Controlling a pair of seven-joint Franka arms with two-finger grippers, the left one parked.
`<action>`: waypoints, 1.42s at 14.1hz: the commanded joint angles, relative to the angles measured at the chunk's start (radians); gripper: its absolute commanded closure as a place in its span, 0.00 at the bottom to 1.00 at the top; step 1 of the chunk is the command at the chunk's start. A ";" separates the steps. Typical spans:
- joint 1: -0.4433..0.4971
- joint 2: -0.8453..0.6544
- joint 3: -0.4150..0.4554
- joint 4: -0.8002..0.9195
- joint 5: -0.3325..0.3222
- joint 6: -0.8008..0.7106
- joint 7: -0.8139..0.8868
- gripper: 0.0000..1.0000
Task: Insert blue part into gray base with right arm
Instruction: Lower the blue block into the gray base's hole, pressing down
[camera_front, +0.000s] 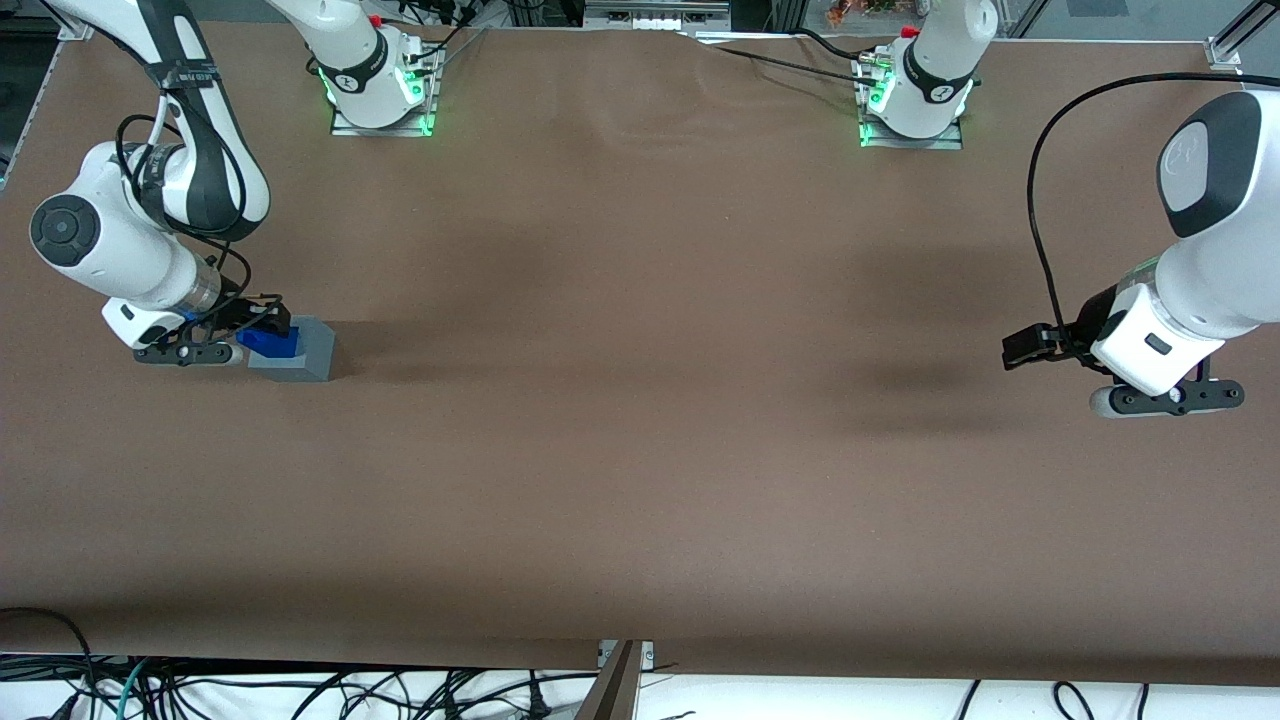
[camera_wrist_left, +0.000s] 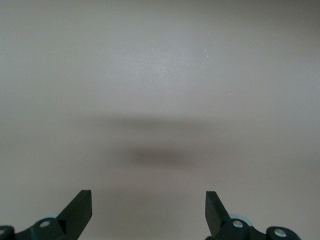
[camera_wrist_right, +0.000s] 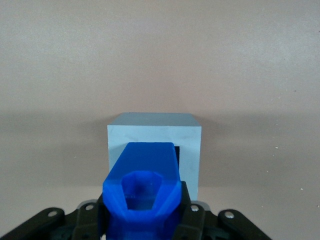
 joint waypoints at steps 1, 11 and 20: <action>-0.005 0.010 0.006 -0.049 0.021 0.057 -0.020 0.78; -0.005 0.002 0.006 -0.048 0.018 0.055 -0.021 0.78; -0.005 -0.010 0.006 -0.046 0.018 0.026 -0.021 0.78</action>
